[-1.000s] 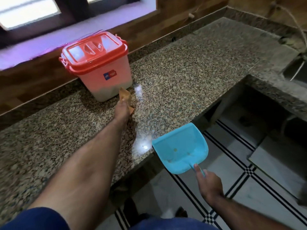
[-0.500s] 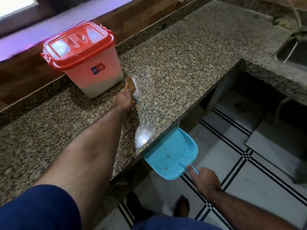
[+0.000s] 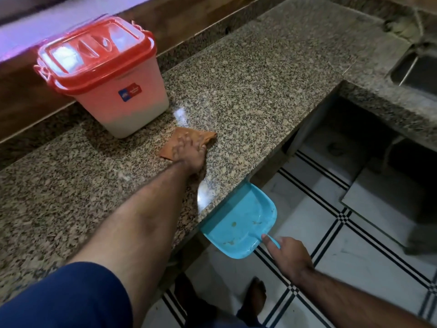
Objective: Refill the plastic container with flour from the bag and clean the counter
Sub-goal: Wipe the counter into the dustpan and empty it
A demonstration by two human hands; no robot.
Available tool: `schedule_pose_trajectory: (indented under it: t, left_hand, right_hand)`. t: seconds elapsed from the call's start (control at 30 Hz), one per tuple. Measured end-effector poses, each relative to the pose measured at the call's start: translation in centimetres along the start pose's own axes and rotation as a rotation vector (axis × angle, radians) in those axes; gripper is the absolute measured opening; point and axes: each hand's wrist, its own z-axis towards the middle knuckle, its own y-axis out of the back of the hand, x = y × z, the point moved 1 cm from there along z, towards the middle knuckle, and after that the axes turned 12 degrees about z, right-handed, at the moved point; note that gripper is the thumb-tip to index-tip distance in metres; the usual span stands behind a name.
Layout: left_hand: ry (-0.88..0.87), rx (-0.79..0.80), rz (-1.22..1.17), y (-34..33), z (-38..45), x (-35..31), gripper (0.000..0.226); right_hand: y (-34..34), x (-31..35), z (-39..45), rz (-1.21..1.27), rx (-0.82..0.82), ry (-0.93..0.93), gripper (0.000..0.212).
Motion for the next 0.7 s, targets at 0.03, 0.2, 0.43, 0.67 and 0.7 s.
schedule_pose_trajectory:
  t: [0.03, 0.2, 0.43, 0.67, 0.7]
  left_hand:
    - [-0.040, -0.005, 0.028, -0.6, -0.7, -0.6, 0.061]
    - [-0.160, -0.071, -0.284, -4.6, -8.8, -3.8, 0.057]
    - [0.244, -0.287, -1.076, -1.8, -17.7, -1.8, 0.031]
    - [0.899, -0.766, -0.876, -1.3, -26.9, 15.8, 0.038]
    - [0.979, -0.794, -0.766, -1.8, -29.0, 18.2, 0.038]
  right_hand:
    - [-0.1, 0.0, 0.1, -0.002, 0.008, 0.005, 0.072]
    - [-0.2, 1.1, 0.3, -0.004, 0.058, 0.060, 0.070]
    - [-1.0, 1.9, 1.3, -0.046, 0.153, 0.202, 0.072]
    - [-2.5, 3.4, 2.3, -0.084, 0.256, 0.345, 0.078]
    - [-2.7, 3.6, 2.4, -0.091, 0.271, 0.357, 0.078]
